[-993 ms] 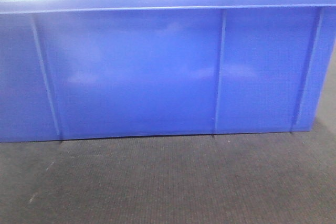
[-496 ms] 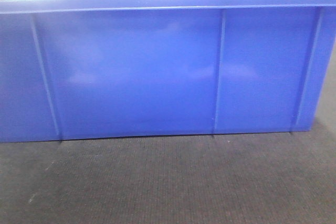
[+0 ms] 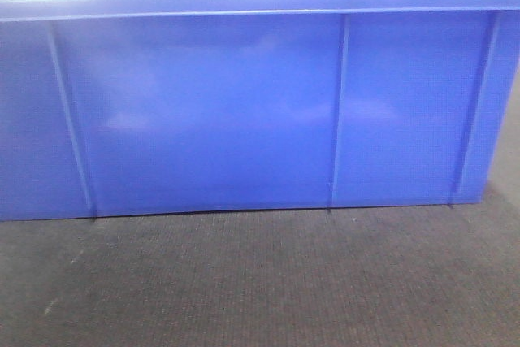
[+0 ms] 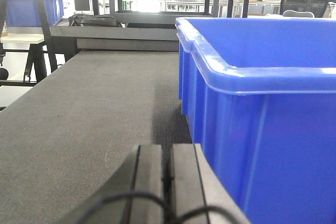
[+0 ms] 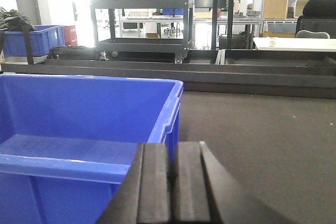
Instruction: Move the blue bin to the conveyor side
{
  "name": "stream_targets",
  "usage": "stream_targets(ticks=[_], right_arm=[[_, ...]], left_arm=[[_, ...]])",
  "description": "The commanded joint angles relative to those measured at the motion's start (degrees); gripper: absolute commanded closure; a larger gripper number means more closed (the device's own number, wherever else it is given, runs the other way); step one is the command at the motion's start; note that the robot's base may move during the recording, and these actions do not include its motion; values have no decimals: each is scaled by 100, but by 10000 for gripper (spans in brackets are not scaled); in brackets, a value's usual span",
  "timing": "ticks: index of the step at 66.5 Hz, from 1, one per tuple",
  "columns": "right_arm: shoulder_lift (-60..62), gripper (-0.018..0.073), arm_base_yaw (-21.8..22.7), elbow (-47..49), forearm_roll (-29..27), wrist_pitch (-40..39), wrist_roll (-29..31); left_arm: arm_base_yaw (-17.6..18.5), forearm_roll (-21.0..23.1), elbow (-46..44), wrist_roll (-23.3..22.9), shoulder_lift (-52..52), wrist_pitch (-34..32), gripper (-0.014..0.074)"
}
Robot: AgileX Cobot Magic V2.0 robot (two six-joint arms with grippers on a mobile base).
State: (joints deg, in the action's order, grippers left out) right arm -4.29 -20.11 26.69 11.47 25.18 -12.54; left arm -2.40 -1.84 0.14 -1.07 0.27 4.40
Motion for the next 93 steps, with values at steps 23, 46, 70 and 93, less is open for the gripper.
stream_targets(ticks=[23,46,70,93], right_arm=[[44,626,1230,-449,-1360,-277,1318],[429,626,2051,-2216,-1786,-1711,1318],[429,626,2051,-2669,-1763,-2094,1318],[429,626,2051,-2669,-1763,-2094,1318]], left_arm=[[-22,35,-14,1,-27,-88,623],[-22,35,-14,1,-27,-88,623],[-22,35,-14,1,-27,-88,623],[-22,35,-14,1,-27,-88,623]])
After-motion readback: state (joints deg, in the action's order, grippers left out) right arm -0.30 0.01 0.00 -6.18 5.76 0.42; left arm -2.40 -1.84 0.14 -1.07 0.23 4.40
